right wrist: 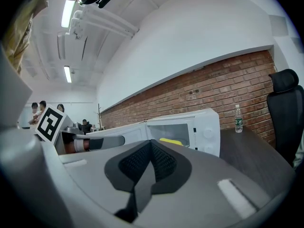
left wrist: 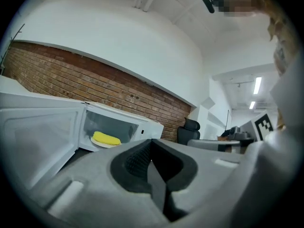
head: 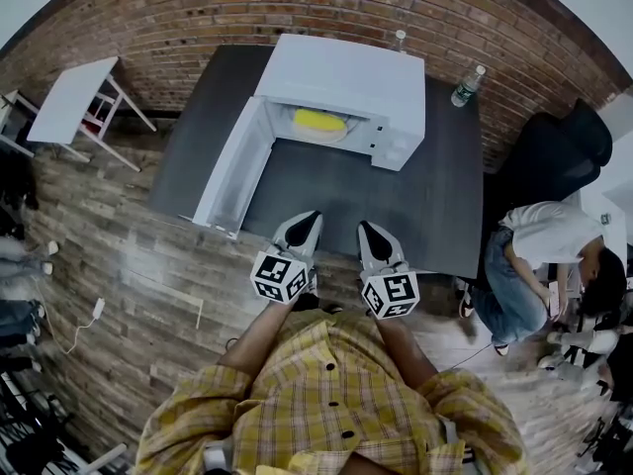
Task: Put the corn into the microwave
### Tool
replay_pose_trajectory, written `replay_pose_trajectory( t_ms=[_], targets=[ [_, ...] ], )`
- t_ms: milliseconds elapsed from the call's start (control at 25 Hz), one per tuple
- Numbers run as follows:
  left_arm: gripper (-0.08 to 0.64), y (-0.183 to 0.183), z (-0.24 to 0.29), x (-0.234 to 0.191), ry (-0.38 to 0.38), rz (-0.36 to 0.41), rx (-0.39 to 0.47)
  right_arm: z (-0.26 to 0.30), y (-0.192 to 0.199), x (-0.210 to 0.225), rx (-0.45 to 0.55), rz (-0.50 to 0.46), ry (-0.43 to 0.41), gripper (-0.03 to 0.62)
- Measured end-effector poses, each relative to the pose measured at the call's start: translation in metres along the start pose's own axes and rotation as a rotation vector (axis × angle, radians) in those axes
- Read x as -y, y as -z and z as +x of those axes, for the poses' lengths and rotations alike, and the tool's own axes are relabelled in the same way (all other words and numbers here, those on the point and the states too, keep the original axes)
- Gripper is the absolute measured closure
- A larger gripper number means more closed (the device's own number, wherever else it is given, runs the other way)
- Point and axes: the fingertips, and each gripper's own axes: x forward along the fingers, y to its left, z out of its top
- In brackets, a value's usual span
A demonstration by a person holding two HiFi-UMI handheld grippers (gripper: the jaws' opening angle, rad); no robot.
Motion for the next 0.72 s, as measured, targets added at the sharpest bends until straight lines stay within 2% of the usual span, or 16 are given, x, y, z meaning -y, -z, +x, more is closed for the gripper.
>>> replay_pose_trajectory(
  t_ms=[480,720],
  targets=[
    [0.561,0.0021,-0.007,-0.0012,-0.05,0.041,-0.003,-0.0028,-0.001,0.0011,0.008,-0.002,-0.016,0.589],
    [0.56,0.0024,-0.0089,0.0048,-0.044,0.104,-0.026,-0.0015,-0.0026,-0.0045,0.017,0.002,-0.037,0.589]
  ],
)
